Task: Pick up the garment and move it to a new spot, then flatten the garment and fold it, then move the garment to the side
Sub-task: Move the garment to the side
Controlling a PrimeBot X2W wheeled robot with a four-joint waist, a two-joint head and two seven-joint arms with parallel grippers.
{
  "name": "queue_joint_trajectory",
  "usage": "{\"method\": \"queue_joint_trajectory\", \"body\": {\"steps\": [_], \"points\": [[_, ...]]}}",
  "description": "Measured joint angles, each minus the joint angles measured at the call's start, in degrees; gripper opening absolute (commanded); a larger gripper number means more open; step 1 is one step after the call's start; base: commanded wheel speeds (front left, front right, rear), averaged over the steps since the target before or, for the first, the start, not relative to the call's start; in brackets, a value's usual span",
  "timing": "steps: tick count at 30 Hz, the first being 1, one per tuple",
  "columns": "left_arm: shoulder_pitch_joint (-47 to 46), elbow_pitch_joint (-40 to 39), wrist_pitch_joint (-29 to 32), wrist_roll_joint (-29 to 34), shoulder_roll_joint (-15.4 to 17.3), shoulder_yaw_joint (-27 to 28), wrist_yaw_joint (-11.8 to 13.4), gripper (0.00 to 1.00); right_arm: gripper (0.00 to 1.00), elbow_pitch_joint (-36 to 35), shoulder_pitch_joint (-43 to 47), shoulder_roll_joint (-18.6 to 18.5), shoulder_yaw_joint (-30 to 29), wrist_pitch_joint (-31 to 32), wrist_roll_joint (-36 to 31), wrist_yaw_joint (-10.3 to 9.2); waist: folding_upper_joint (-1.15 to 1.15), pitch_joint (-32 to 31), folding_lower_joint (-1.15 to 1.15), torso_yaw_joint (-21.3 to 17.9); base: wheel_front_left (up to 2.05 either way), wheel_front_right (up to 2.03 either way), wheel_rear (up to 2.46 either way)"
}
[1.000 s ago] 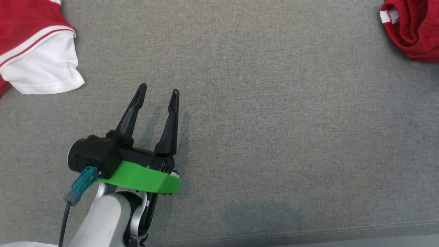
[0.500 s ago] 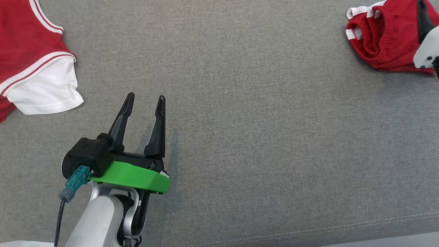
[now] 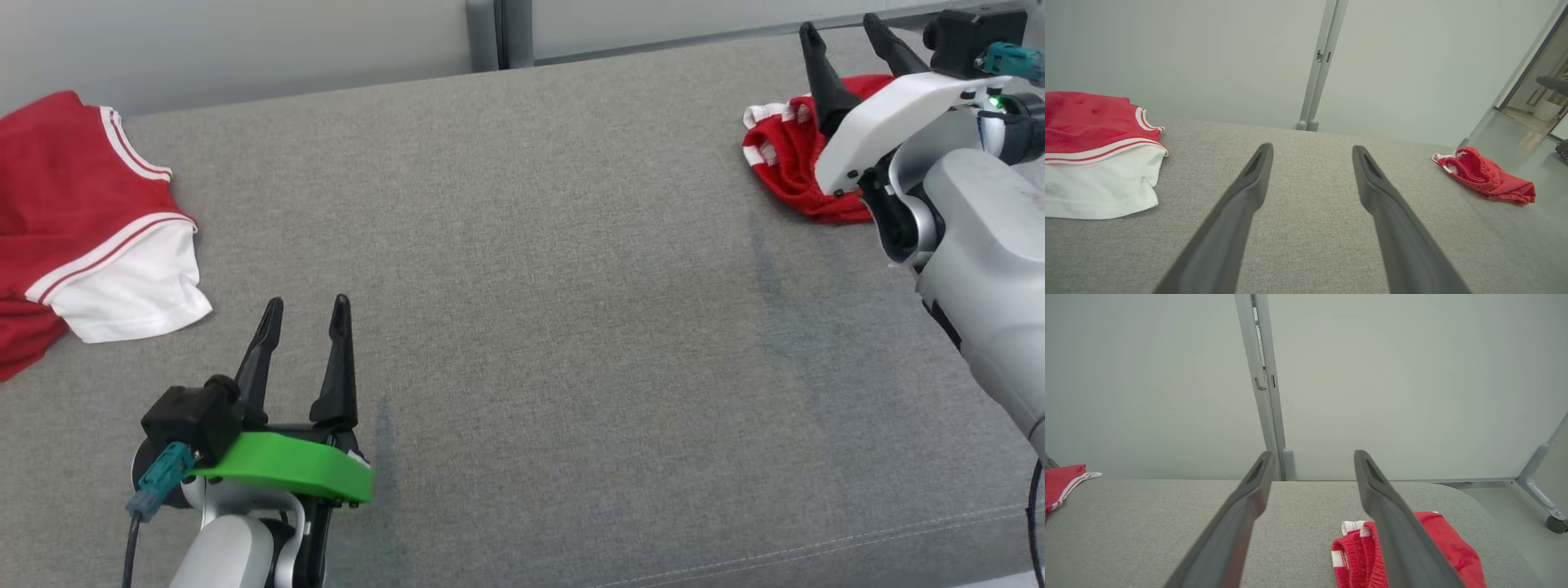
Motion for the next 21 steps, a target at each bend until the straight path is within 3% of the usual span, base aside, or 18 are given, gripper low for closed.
{"method": "queue_joint_trajectory", "body": {"steps": [2, 7, 21], "points": [[1.02, 0.46, -0.25, -0.09, -0.05, 0.91, 0.00, 1.00, 1.00, -2.46, 1.34, 0.69, -1.81, -0.01, -0.33, -1.72, 0.00, -1.48, 0.00, -0.26, 0.00, 0.00, 0.00], [4.17, 0.99, -0.67, -0.09, -0.19, 2.92, 0.11, 1.00, 1.00, -7.99, 8.61, 3.38, -4.56, 0.00, -0.96, -3.27, 0.00, -4.86, 0.00, -0.69, 0.00, 0.00, 0.00], [11.98, 1.15, -1.74, 1.40, -1.53, 8.98, 0.25, 1.00, 1.00, -20.87, 22.43, 4.46, -7.98, 0.00, -9.66, -5.64, 0.00, -9.29, 0.00, -1.41, 0.00, 0.00, 0.00]]}}
